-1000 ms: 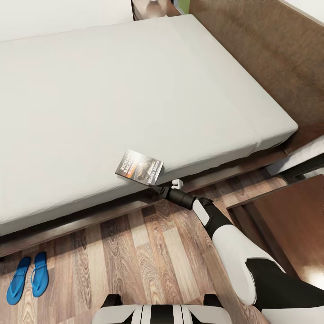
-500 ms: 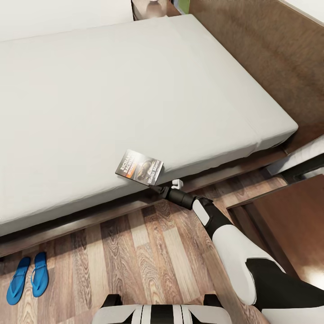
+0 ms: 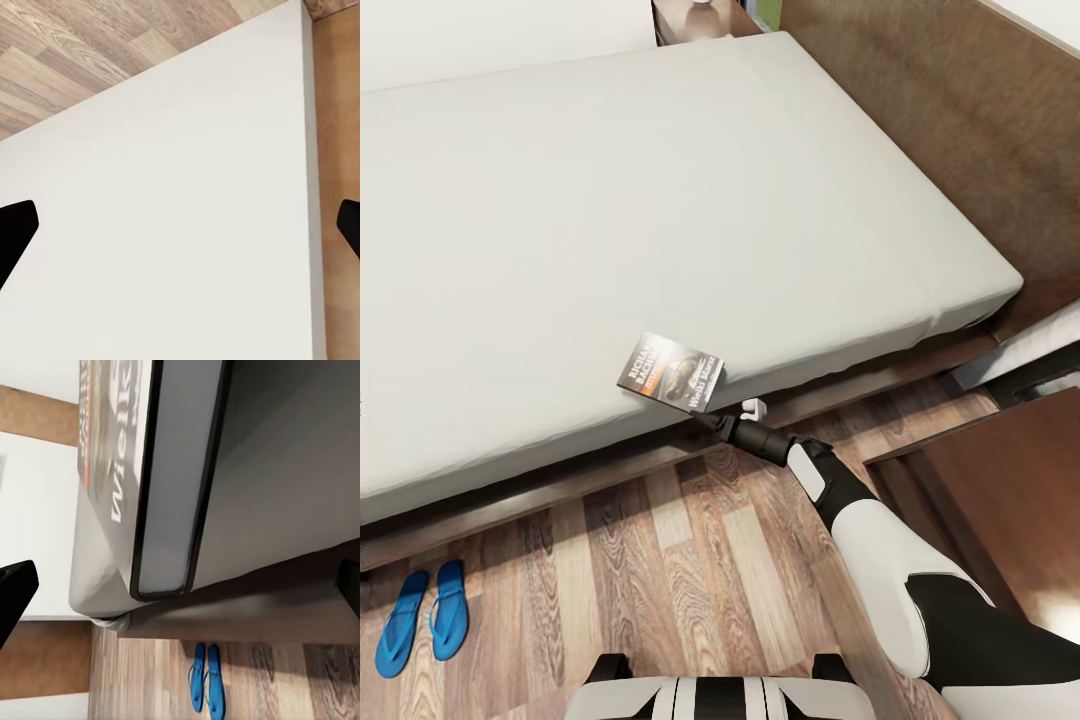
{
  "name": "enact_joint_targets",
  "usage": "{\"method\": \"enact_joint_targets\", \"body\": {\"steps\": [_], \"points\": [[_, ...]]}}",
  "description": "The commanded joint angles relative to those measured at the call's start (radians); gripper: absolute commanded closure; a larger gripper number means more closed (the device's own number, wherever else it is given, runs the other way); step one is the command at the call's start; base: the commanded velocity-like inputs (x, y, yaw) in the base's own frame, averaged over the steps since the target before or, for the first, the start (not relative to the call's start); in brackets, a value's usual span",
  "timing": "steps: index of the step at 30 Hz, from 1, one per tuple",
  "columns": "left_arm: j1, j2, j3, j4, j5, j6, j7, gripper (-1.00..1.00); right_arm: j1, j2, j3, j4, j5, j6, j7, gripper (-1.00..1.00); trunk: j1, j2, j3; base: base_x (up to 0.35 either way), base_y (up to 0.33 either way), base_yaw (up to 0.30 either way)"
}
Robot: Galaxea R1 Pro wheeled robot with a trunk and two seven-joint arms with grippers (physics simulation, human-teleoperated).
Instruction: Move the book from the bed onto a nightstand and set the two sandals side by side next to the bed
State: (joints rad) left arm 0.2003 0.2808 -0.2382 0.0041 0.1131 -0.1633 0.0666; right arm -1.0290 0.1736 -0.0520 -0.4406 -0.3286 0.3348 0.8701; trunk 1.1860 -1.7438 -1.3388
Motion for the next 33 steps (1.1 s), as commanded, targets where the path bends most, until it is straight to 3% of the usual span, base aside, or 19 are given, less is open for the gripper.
{"method": "enact_joint_targets", "body": {"steps": [1, 33], "points": [[0.0, 0.0, -0.009, 0.0, 0.01, -0.004, 0.001, -1.0, 0.0, 0.001, -0.005, 0.0, -0.003, 0.009, 0.003, -1.0, 0.0, 0.0, 0.0, 0.0, 0.081, 0.0], [0.001, -0.001, -0.009, 0.0, 0.009, -0.005, 0.009, -1.0, 0.0, 0.001, -0.001, 0.0, -0.004, 0.008, 0.003, -1.0, 0.0, 0.0, 0.0, 0.0, 0.039, 0.0]]}}
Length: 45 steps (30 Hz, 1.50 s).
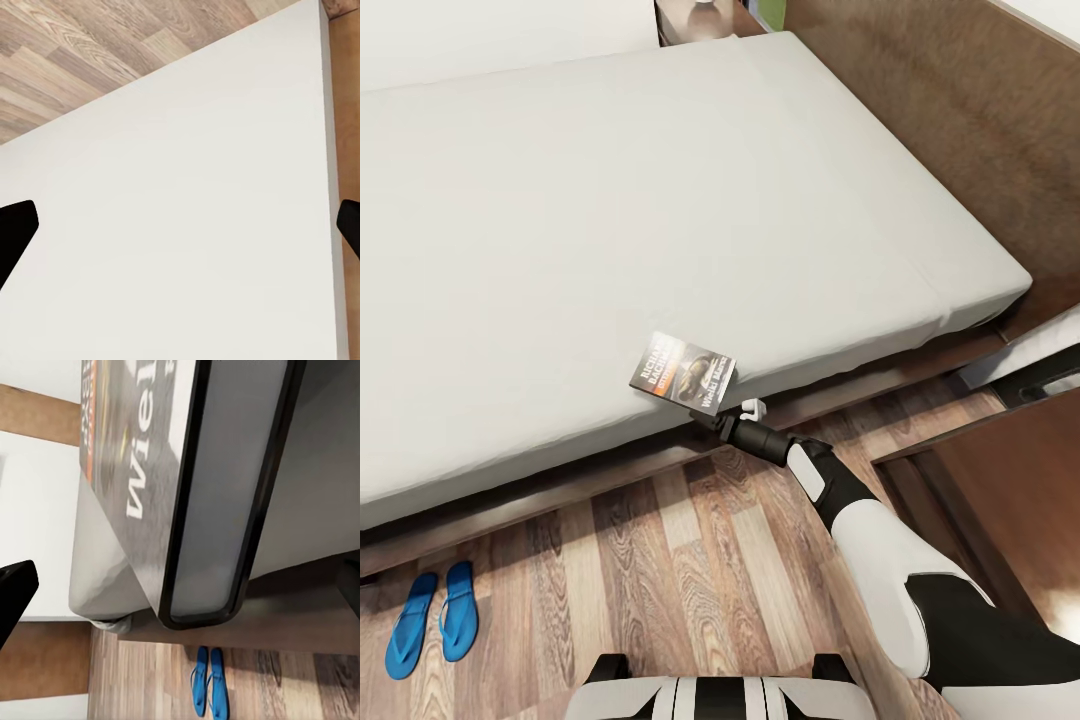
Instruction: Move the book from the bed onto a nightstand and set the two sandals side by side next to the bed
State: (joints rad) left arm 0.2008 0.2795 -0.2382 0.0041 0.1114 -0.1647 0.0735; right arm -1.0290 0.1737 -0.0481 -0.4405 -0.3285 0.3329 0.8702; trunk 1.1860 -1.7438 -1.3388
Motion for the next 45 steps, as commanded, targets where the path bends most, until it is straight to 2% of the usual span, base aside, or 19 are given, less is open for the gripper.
{"method": "enact_joint_targets", "body": {"steps": [1, 45], "points": [[0.0, 0.0, -0.009, 0.0, 0.01, -0.004, 0.002, -1.0, 0.0, 0.001, -0.005, 0.0, -0.004, 0.01, 0.003, -1.0, 0.0, 0.0, 0.0, 0.0, 0.0, 0.0], [0.0, -0.002, -0.015, 0.0, 0.008, -0.004, 0.002, -1.0, 0.0, 0.001, -0.004, -0.001, -0.004, 0.009, 0.003, -1.0, 0.0, 0.0, 0.0, 0.0, -0.007, 0.0]]}}
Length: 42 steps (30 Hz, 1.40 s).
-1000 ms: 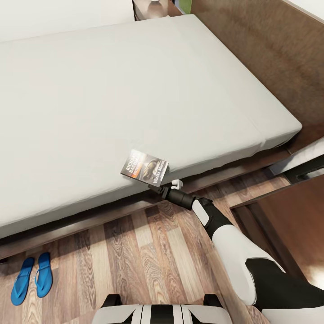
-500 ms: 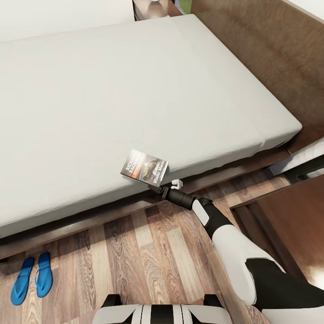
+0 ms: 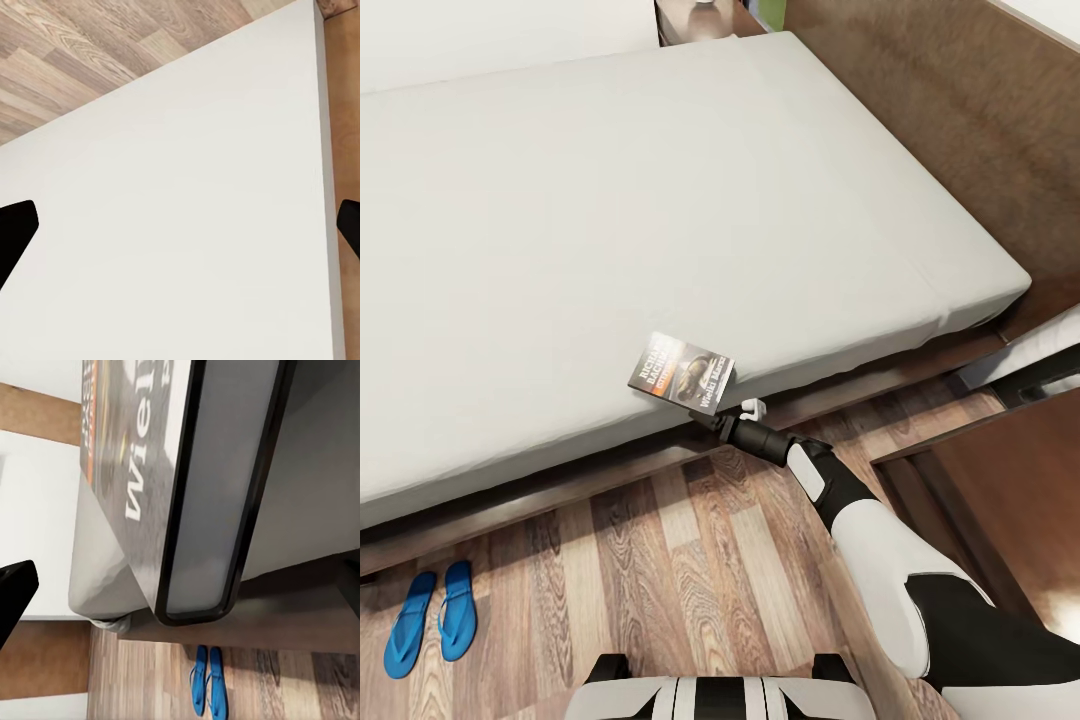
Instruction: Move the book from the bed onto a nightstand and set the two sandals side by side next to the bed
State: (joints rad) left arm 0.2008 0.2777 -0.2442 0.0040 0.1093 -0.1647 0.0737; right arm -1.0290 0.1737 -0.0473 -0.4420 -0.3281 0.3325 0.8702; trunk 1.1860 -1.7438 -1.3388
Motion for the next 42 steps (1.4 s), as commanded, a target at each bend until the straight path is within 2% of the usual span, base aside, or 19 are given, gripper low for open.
{"method": "enact_joint_targets", "body": {"steps": [1, 42], "points": [[0.0, 0.0, -0.009, 0.0, 0.01, -0.004, 0.002, -1.0, 0.0, 0.001, -0.005, 0.0, -0.004, 0.01, 0.003, -1.0, 0.0, 0.0, 0.0, 0.0, 0.0, 0.0], [0.0, 0.0, -0.009, -0.001, 0.009, -0.004, 0.002, -1.0, 0.0, 0.001, -0.004, -0.004, -0.006, 0.008, 0.003, -1.0, 0.0, 0.0, 0.0, 0.0, -0.026, 0.0]]}}
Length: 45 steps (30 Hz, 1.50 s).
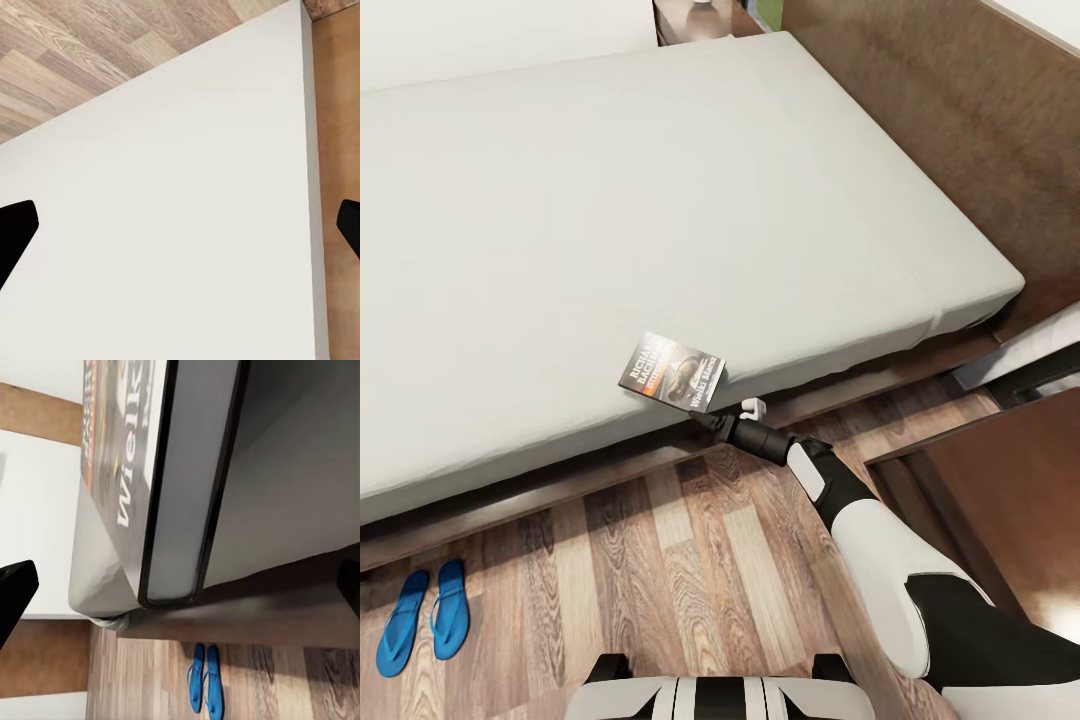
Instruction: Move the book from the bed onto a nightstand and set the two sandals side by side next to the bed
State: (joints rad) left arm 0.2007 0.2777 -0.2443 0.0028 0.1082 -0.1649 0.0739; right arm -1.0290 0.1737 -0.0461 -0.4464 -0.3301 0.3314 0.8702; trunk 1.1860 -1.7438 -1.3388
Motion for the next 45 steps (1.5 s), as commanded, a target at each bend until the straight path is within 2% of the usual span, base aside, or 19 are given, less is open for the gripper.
{"method": "enact_joint_targets", "body": {"steps": [1, 45], "points": [[0.0, 0.0, -0.009, 0.0, 0.01, -0.004, 0.002, -1.0, 0.0, 0.001, -0.005, 0.0, -0.004, 0.01, 0.003, -1.0, 0.0, 0.0, 0.0, 0.0, 0.0, 0.0], [0.0, 0.0, -0.01, 0.001, 0.01, -0.004, 0.001, -1.0, 0.0, 0.001, -0.007, -0.002, -0.012, 0.003, 0.002, -1.0, 0.0, 0.0, 0.0, 0.0, 0.0, 0.0]]}}
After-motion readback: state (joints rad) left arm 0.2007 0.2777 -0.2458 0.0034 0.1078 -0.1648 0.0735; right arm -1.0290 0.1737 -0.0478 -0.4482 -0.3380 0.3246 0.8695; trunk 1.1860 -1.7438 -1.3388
